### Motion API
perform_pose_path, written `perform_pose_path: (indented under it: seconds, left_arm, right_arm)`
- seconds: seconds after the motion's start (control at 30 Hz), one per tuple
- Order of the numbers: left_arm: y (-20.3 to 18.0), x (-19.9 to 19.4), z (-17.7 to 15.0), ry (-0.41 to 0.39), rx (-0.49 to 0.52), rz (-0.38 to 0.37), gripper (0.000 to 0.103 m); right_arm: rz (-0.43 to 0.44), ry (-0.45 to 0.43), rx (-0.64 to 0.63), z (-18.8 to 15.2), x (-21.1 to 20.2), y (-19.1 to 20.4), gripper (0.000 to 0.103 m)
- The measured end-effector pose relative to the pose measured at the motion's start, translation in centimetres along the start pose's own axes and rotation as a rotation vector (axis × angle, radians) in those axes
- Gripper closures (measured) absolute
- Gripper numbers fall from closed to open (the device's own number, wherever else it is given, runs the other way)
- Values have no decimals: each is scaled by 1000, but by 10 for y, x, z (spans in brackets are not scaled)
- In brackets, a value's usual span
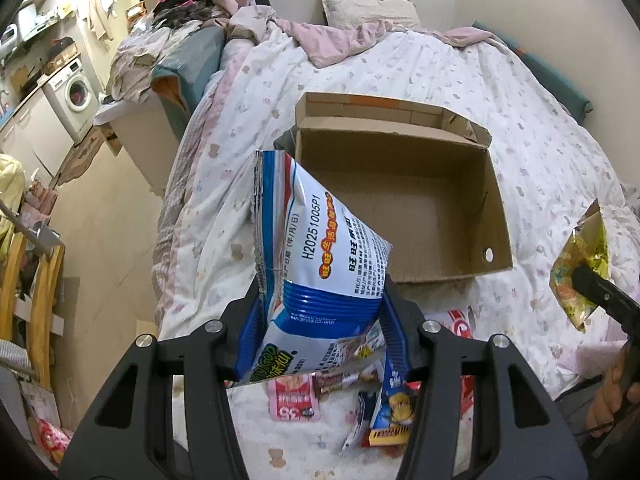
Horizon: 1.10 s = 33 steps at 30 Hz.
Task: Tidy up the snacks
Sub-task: 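Lift both held bags and carry them over the cardboard box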
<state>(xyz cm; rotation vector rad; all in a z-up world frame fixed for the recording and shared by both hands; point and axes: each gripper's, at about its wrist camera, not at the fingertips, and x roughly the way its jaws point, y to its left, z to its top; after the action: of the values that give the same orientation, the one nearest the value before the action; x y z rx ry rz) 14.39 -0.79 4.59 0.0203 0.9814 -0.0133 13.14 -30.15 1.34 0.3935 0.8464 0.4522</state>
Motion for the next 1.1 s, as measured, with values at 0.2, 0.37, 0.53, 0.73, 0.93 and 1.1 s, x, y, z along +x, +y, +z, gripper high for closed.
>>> perform_pose_path:
  seconds: [0.2,0.37,0.53,0.73,0.93,1.1]
  left_arm:
    - [-7,14,17,-8,20,-3,54]
    - [-11,25,30,-12,29,-15,54]
    - [-14,42,41,-10,38,-22,54]
    - [-11,65,52,-6,20,-39,54]
    - [-11,90,50,10,3,-98,54]
    - [-11,106,47,36,-8,-96,54]
  right_arm:
    - [-3,6,6,15,16,-2,52]
    - [-11,11,4,30,34,-3,52]
    - [-22,24,-9,41,50,-4,52]
    - [-41,29,-18,53,68,-7,52]
    - [-66,79,-35,59,96,-14,52]
    - [-87,127,-23,57,116,-15,52]
